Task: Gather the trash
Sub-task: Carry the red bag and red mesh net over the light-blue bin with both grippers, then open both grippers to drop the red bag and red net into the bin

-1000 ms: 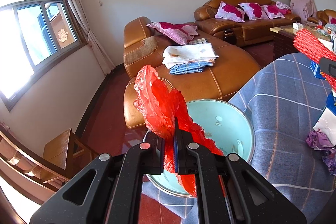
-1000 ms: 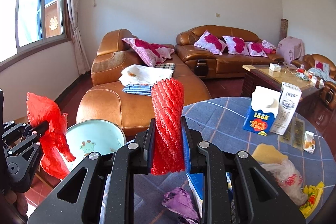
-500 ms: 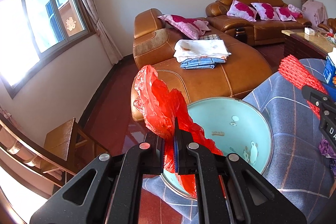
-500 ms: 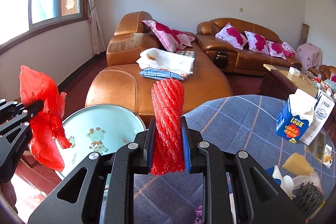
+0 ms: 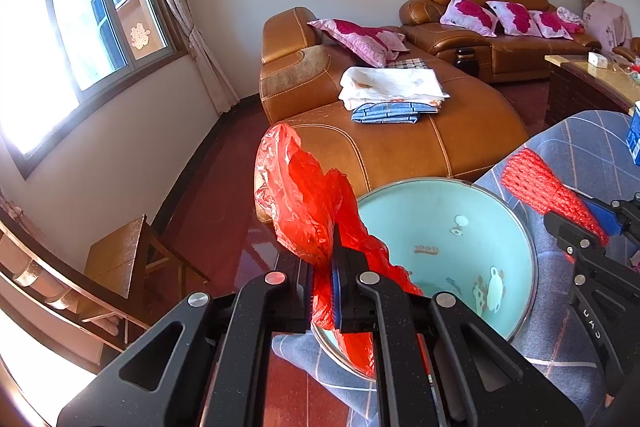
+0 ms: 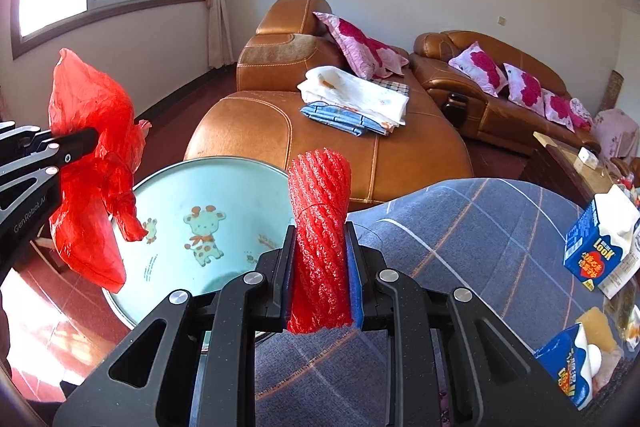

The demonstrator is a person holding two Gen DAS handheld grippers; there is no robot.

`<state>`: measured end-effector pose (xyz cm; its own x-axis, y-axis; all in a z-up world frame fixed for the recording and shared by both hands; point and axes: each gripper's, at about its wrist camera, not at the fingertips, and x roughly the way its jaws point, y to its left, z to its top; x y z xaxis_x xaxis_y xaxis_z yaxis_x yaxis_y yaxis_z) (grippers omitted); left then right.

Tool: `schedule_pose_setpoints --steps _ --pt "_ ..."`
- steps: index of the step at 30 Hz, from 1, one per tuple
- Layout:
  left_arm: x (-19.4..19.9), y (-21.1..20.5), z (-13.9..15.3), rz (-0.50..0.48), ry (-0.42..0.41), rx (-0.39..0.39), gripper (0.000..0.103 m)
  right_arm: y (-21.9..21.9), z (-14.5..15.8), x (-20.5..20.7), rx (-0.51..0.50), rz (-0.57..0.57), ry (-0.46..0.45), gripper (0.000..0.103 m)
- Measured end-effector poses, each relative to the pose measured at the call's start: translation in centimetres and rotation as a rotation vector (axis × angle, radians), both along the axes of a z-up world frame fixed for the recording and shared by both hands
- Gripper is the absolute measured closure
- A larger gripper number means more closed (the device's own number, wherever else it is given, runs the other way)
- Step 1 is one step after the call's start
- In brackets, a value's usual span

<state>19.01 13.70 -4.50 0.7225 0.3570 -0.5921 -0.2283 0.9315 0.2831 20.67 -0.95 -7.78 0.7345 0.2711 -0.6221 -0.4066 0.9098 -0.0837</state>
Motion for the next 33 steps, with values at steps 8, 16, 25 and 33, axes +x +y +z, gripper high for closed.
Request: schedule_pose_setpoints --steps 8,16,25,33 --pt "0.5 0.2 -0.9 -0.021 0.032 -0.018 0.094 1.0 -0.5 -0.1 -0.014 0.03 0.013 0.08" --pt "0.8 0.3 -1.6 -0.027 0.056 -0.031 0.093 1.5 -0.5 -0.4 -0.014 0.071 0.007 0.08" --pt "0.8 0.6 -1.6 -0.016 0.051 -0.038 0.058 1.5 -0.4 -0.3 -0.004 0.079 0.006 0.068" --pt "0.7 0.6 -1.9 -0.015 0.051 -0.043 0.046 1.2 -0.4 -0.2 0.003 0.063 0.004 0.051"
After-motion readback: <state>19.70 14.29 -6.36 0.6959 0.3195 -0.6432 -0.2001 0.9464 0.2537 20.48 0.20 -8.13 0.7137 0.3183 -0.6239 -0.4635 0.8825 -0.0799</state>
